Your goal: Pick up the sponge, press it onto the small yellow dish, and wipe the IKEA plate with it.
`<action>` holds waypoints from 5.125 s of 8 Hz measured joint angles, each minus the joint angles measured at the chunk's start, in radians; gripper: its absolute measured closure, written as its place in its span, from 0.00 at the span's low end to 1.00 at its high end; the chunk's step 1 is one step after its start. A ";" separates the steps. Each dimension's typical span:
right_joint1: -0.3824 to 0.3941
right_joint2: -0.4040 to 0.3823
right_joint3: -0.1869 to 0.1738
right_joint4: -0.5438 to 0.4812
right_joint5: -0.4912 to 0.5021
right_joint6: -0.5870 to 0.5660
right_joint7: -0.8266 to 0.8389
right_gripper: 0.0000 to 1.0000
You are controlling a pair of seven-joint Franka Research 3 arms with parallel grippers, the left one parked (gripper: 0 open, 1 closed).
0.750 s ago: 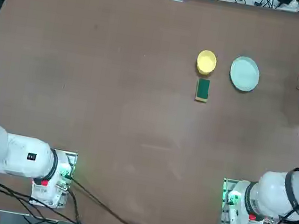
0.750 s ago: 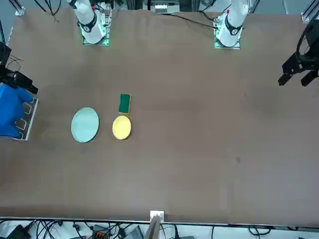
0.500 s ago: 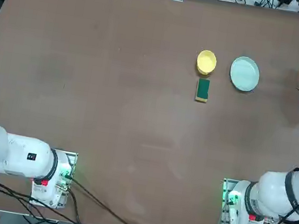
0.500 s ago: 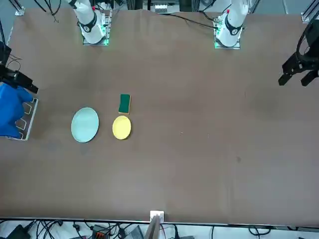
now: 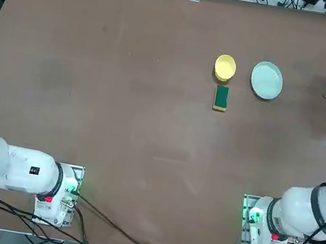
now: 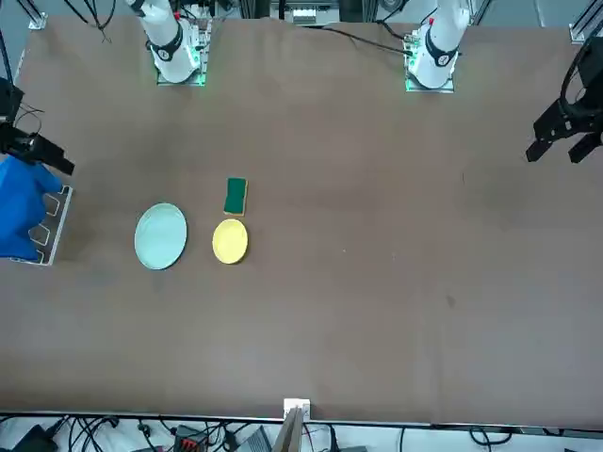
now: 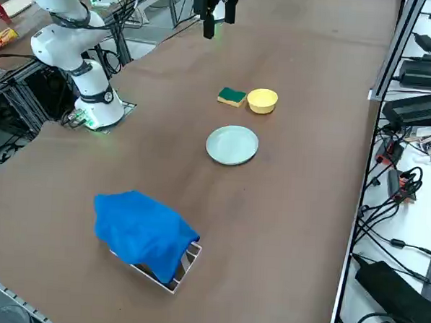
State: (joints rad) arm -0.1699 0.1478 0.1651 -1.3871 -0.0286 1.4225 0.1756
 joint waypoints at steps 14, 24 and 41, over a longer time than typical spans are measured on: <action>0.375 -0.052 0.029 -0.804 0.000 0.827 0.458 0.00; 0.481 0.116 0.028 -0.803 0.000 0.937 0.487 0.00; 0.518 0.244 0.028 -0.801 0.000 1.055 0.553 0.00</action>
State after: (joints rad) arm 0.3479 0.3920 0.1934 -2.1883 -0.0285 2.4777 0.7283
